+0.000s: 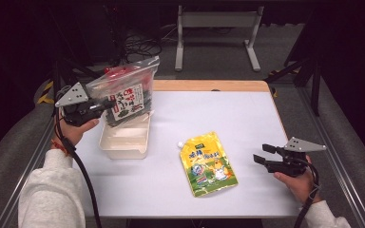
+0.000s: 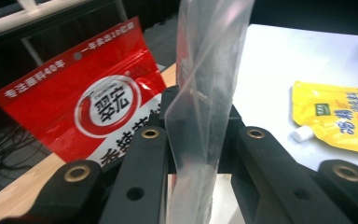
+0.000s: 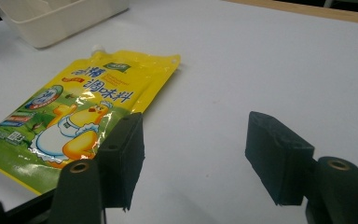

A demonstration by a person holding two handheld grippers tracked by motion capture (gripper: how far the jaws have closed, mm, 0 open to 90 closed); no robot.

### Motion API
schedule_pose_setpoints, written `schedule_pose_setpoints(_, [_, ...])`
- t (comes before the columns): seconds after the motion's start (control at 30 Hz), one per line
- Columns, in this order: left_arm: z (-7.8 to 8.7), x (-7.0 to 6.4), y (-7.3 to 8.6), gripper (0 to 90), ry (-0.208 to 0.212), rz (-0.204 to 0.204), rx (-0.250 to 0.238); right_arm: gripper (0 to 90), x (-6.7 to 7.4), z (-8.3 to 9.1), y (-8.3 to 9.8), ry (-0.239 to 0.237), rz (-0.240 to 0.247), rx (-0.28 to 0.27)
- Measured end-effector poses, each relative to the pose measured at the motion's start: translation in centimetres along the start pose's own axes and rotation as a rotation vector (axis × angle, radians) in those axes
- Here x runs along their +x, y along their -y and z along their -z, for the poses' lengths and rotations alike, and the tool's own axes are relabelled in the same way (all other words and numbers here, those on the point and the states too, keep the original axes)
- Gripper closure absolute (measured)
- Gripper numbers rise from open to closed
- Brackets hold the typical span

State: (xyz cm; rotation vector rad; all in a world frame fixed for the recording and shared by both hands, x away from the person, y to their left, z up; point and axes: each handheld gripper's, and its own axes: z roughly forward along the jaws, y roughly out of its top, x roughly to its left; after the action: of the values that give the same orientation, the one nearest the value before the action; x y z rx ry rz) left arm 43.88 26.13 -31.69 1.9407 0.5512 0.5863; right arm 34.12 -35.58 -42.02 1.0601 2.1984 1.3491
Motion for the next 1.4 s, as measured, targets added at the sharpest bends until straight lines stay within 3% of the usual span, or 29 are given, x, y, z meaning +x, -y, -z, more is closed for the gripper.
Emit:
schedule_pose_setpoints(0.07, [0.0,0.0,0.0,79.6,0.024,-0.008,0.017,36.8,0.1,0.0,0.0,-0.002,0.005,0.002])
schedule_pose_setpoints(0.17, [0.2,0.2,-0.1,79.5,0.011,-0.011,0.029,36.6,0.2,0.1,0.0,-0.003,0.010,0.002])
schedule_pose_setpoints(0.4, [2.1,0.4,-0.5,79.3,-0.029,0.006,-0.014,36.4,0.1,-0.1,-0.1,-0.011,0.011,0.004])
schedule_pose_setpoints(0.57, [1.7,0.3,-0.7,79.3,-0.014,-0.006,0.027,36.0,0.3,-0.3,-0.1,-0.015,0.023,0.018])
schedule_pose_setpoints(0.6, [1.1,0.2,-0.5,79.3,-0.007,-0.010,0.061,35.9,0.3,-0.3,-0.1,-0.018,0.020,0.018])
schedule_pose_setpoints(0.93, [0.7,0.4,0.8,79.5,-0.008,0.024,0.078,35.7,0.3,-0.3,-0.1,-0.028,0.017,0.015])
schedule_pose_setpoints(1.17, [1.1,0.4,1.6,79.7,0.010,0.044,0.055,35.5,0.5,-0.8,-0.1,-0.035,0.021,0.033])
schedule_pose_setpoints(1.2, [1.5,0.4,1.5,79.4,-0.015,0.044,0.045,35.5,0.5,-0.8,0.0,-0.037,0.020,0.035])
schedule_pose_setpoints(1.27, [2.0,0.5,1.3,79.1,-0.022,0.052,0.011,35.5,0.5,-0.9,0.0,-0.035,0.020,0.035])
schedule_pose_setpoints(1.4, [2.3,0.5,0.5,78.8,-0.043,0.042,0.020,35.5,0.3,-0.9,0.0,-0.035,0.015,0.035])
